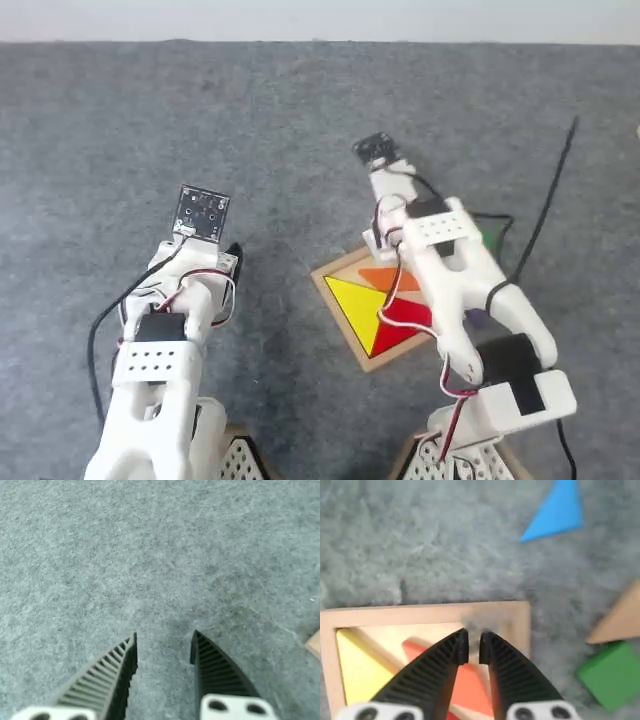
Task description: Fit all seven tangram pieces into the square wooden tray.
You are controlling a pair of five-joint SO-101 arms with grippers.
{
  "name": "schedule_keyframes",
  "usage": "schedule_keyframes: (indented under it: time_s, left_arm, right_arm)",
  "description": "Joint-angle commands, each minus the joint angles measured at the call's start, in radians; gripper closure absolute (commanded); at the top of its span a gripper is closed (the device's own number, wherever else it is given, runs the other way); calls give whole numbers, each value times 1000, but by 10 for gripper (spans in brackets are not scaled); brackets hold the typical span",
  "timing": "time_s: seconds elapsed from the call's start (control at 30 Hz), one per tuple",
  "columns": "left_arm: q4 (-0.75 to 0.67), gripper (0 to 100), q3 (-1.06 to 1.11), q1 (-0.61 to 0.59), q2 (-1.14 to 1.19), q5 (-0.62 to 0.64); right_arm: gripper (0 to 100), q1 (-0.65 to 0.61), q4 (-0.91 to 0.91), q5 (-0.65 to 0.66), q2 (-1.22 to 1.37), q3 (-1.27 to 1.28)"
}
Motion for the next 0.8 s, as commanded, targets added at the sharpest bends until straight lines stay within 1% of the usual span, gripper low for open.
schedule_keyframes:
  time_s: [0.0,0.1,0.23,0.3,0.37,0.47,0.53,0.6,0.63,0.77]
  left_arm:
    - [-23,826,-12,3,-5,-6]
    - [-23,826,-12,3,-5,-6]
    - [-23,826,-12,3,-5,-6]
    - [-23,826,-12,3,-5,-6]
    - [-23,826,-12,3,-5,-6]
    - [-21,826,-10,5,-5,-6]
    - [-21,826,-10,5,-3,-6]
    - [-21,826,-10,5,-3,-6]
    - [-21,826,-10,6,-3,-6]
    - [-21,826,-8,6,0,-6]
  right_arm:
    - [944,101,105,20,-91,-144]
    - [944,165,162,64,-171,-199]
    - [944,292,216,106,-240,-258]
    - [944,390,208,140,-249,-275]
    - [944,516,188,163,-232,-308]
    - [941,704,122,209,-157,-367]
    - [933,789,96,262,-84,-405]
    - [877,816,104,304,4,-427]
    - [830,817,117,318,41,-433]
    - [587,812,124,347,124,-434]
